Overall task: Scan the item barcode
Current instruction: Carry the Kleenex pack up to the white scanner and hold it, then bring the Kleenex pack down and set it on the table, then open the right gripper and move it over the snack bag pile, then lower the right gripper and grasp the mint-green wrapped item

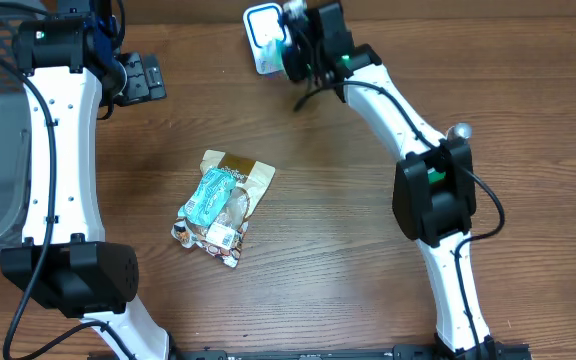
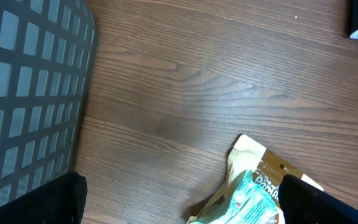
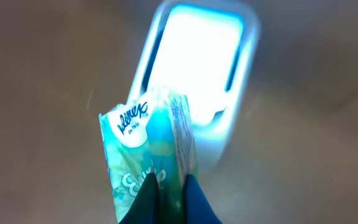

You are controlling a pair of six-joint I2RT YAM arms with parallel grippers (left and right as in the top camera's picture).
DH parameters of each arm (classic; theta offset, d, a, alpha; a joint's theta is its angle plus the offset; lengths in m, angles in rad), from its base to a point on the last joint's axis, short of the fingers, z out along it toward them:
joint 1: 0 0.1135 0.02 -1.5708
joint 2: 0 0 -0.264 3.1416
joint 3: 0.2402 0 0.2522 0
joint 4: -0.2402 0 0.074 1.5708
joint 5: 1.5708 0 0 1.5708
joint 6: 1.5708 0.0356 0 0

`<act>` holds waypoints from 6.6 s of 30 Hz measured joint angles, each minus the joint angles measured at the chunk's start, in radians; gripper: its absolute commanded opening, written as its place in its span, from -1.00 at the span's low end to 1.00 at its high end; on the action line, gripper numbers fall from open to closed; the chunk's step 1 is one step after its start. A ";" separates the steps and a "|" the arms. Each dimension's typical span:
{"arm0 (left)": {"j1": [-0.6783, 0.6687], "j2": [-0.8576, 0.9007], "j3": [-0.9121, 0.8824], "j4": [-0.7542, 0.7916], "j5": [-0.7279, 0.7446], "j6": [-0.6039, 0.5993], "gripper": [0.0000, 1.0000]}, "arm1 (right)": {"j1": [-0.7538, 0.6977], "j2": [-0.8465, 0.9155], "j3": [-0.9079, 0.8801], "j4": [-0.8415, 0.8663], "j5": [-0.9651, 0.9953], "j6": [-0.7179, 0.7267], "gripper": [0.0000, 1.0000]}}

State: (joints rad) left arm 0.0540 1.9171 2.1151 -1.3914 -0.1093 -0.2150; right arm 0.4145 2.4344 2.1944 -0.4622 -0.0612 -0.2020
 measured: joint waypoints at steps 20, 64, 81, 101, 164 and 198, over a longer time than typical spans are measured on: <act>0.000 0.000 0.000 0.000 0.000 0.000 0.99 | 0.103 0.219 0.021 0.526 0.593 -0.161 -0.93; 0.000 0.000 0.001 0.000 0.000 0.000 0.99 | -0.045 -0.298 -0.583 -0.814 0.173 0.465 0.43; 0.000 0.000 0.001 0.000 0.000 0.000 0.99 | 0.034 -0.343 -0.446 -0.719 -0.029 0.516 0.48; 0.000 0.000 0.001 0.000 0.000 0.000 0.99 | 0.039 -0.373 -0.775 -0.509 0.025 0.597 0.88; 0.000 0.000 0.001 0.000 0.000 0.000 0.99 | 0.195 -0.377 -0.798 -0.248 -0.345 0.621 0.18; 0.000 0.000 0.001 0.000 0.000 0.000 0.99 | 0.234 -0.433 -0.729 -0.080 -0.274 0.593 0.85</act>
State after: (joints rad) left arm 0.0540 1.9171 2.1159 -1.3918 -0.1093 -0.2150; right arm 0.6487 2.0018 1.4658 -0.5423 -0.3351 0.3908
